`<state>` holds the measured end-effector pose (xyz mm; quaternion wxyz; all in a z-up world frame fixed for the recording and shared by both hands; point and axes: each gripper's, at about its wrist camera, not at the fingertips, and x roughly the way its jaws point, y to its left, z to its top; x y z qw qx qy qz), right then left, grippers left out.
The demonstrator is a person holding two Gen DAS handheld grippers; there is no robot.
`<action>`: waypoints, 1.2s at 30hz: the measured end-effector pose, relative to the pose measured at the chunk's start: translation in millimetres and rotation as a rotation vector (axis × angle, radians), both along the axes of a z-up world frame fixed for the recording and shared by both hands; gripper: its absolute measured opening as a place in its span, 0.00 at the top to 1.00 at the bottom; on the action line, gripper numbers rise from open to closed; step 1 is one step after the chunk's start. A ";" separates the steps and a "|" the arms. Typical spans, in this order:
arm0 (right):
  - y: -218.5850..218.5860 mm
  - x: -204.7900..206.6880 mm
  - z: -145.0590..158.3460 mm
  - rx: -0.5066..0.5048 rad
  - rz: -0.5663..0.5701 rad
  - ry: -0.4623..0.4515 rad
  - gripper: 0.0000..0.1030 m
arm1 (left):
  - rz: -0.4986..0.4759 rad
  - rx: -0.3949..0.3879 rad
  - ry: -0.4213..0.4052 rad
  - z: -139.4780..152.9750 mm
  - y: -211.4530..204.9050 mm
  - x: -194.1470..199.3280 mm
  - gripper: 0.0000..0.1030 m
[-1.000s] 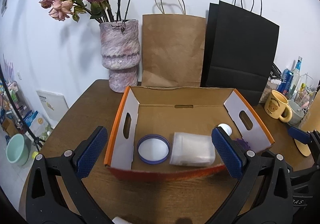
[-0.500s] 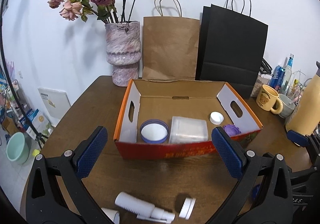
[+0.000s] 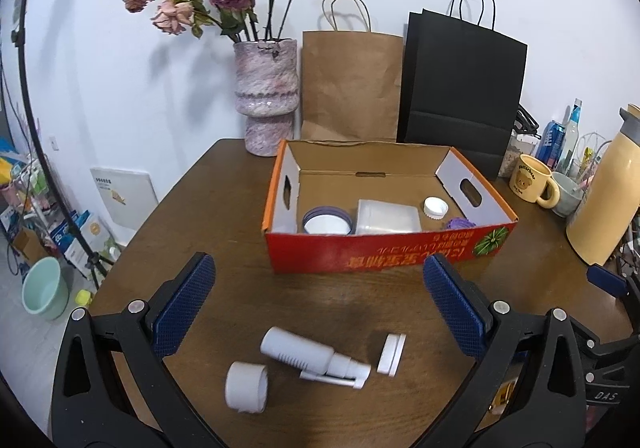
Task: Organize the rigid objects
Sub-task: 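Withdraw both open grippers from the box back over the table, then grasp the green spray bottle by its body with the left gripper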
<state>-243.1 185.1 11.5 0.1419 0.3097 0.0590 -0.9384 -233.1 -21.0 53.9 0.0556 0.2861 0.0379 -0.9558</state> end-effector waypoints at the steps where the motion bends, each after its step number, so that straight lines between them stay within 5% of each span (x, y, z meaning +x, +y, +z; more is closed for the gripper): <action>1: -0.6 4.0 -0.7 0.002 0.001 -0.001 0.03 | 0.002 -0.003 -0.001 -0.3 -1.5 4.0 0.00; 27: -22.8 48.7 -22.3 0.015 0.045 -0.042 0.03 | 0.012 0.017 -0.011 -19.3 -34.5 38.7 0.00; 36: -23.3 49.3 -27.1 0.011 0.055 -0.052 0.03 | 0.021 -0.013 0.002 -5.5 -32.6 53.4 0.00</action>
